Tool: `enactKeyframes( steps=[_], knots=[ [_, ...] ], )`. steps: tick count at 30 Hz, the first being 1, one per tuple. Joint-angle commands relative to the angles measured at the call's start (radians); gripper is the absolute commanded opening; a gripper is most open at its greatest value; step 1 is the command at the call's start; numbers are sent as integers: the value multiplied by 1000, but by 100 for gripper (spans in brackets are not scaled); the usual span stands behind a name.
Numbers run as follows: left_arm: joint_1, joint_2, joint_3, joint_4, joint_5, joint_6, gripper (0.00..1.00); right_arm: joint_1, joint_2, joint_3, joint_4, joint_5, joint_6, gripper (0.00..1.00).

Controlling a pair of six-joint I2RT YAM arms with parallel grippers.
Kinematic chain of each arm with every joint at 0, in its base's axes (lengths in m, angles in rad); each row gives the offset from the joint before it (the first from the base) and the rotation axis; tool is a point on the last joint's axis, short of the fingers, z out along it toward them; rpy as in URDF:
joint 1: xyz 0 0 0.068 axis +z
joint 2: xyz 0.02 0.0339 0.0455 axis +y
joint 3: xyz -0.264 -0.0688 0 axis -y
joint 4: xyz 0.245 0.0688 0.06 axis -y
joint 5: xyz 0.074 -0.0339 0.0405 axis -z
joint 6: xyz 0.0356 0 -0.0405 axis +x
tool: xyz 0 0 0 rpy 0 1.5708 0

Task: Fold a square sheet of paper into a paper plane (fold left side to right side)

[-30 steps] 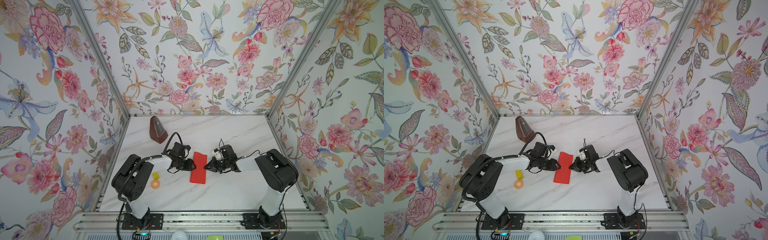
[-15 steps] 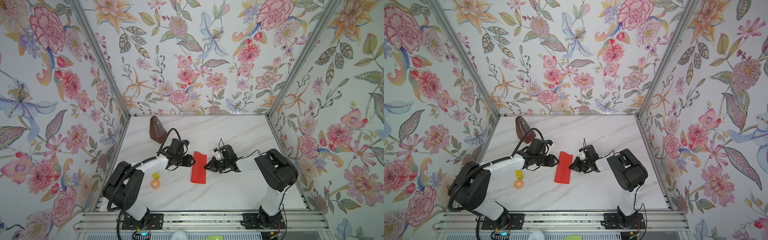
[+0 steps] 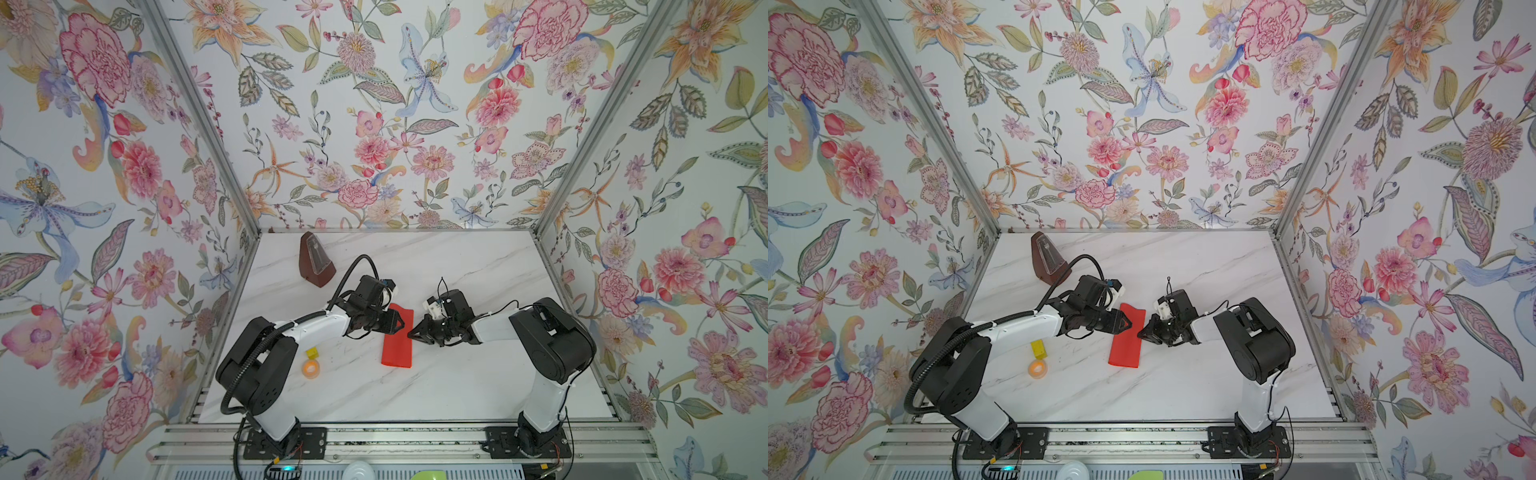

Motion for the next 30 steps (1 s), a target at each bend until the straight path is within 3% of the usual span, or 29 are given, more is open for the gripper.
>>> enactKeyframes(
  steps=[1, 6, 30],
  knots=[
    [-10, 70, 32, 19, 14, -10, 28, 6, 42, -19, -81, 65, -21, 0],
    [-15, 123, 43, 24, 38, -3, 20, 7, 42, -18, -83, 67, -22, 0],
    [68, 113, -79, -34, -67, 66, 12, 8, 40, -15, -94, 71, -23, 0]
  ],
)
